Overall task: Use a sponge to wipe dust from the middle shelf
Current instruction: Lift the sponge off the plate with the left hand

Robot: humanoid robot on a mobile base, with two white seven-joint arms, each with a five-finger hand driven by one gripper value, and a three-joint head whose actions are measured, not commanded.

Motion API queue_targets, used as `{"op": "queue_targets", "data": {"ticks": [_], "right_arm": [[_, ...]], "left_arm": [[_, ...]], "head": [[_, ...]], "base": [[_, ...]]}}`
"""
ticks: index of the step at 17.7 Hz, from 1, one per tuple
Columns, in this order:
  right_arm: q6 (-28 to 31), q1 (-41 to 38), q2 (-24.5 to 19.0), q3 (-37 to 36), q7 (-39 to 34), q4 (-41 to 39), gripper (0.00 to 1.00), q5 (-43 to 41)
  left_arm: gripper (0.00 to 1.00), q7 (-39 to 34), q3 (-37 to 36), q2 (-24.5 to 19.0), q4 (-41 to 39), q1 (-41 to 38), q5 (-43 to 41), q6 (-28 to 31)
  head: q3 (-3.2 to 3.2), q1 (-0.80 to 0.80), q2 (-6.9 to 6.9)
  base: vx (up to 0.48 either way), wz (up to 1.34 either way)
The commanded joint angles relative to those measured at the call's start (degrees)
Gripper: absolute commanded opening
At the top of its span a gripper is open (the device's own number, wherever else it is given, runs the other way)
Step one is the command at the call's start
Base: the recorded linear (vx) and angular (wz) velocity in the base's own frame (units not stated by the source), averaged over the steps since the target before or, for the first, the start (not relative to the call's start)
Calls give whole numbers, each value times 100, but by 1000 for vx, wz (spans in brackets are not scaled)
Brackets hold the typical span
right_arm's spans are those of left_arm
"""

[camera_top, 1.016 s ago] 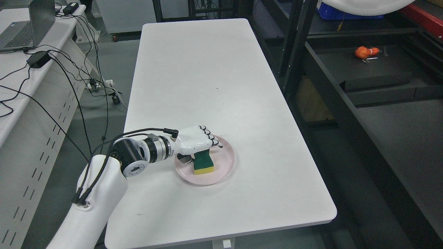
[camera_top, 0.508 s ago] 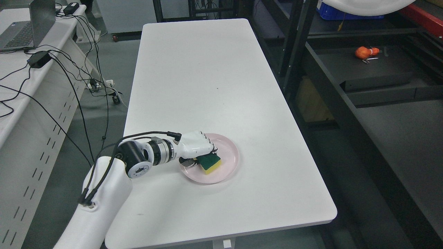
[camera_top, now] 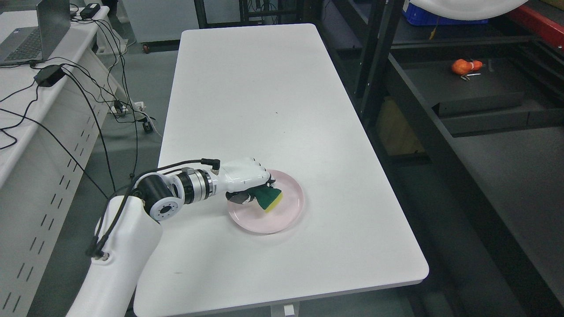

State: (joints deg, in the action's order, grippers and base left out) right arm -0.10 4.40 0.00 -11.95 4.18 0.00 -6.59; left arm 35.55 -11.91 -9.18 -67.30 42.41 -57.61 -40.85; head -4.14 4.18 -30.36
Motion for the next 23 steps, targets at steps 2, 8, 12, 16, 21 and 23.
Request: {"op": "queue_targets", "data": {"ticks": [2, 8, 12, 16, 21, 23], "right_arm": [[414, -1, 100, 0, -4, -100, 100, 0], [414, -1, 100, 0, -4, -100, 100, 0], [414, 8, 100, 0, -4, -100, 100, 0], [414, -1, 100, 0, -4, -100, 100, 0], [414, -1, 100, 0, -4, -100, 100, 0], [414, -1, 100, 0, -4, -100, 100, 0]], "left_arm": [[0, -66, 1663, 135, -38, 48, 1932, -55], [0, -950, 3035, 818, -29, -31, 4237, 567], [0, -1927, 3142, 818, -38, -215, 5346, 1299], [0, -2665, 2669, 818, -73, -803, 5567, 1308], [0, -3133, 2386, 818, -73, -884, 6120, 1299], [0, -3133, 2360, 818, -82, -901, 6253, 1290]], "head": [[0, 0, 0], [0, 0, 0], [0, 0, 0], [0, 0, 0], [0, 0, 0], [0, 0, 0]], "base": [[0, 0], [0, 0], [-5, 0], [-44, -1], [-127, -109], [-174, -253]]}}
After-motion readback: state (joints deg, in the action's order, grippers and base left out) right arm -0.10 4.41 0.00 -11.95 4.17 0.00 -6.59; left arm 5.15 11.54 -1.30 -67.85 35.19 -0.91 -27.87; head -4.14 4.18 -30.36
